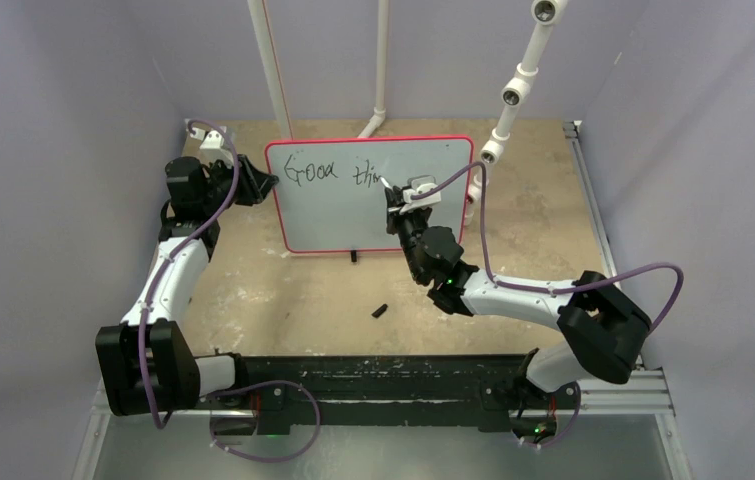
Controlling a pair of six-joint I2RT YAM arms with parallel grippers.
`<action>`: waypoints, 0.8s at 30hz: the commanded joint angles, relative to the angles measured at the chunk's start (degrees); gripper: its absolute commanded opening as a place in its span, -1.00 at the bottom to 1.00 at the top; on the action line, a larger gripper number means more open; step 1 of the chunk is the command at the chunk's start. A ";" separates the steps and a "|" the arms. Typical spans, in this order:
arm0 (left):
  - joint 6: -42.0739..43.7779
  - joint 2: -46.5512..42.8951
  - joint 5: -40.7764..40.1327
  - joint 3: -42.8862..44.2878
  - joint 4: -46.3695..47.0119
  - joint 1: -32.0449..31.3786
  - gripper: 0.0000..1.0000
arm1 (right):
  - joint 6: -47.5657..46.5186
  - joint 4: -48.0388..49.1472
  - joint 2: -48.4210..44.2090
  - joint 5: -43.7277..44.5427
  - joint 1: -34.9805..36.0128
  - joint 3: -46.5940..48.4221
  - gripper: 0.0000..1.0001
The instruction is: Write a sentence on the whiteboard
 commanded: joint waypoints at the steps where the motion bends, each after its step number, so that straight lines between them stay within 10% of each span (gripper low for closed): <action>1: 0.80 -1.07 -0.12 -0.15 1.20 -0.02 -0.41 | -1.16 2.95 -1.52 3.28 -0.17 1.45 -1.00; 24: 0.57 -1.17 -0.01 -0.15 1.39 -0.02 -0.42 | 4.86 -2.12 -2.46 5.83 -0.17 -1.41 -1.00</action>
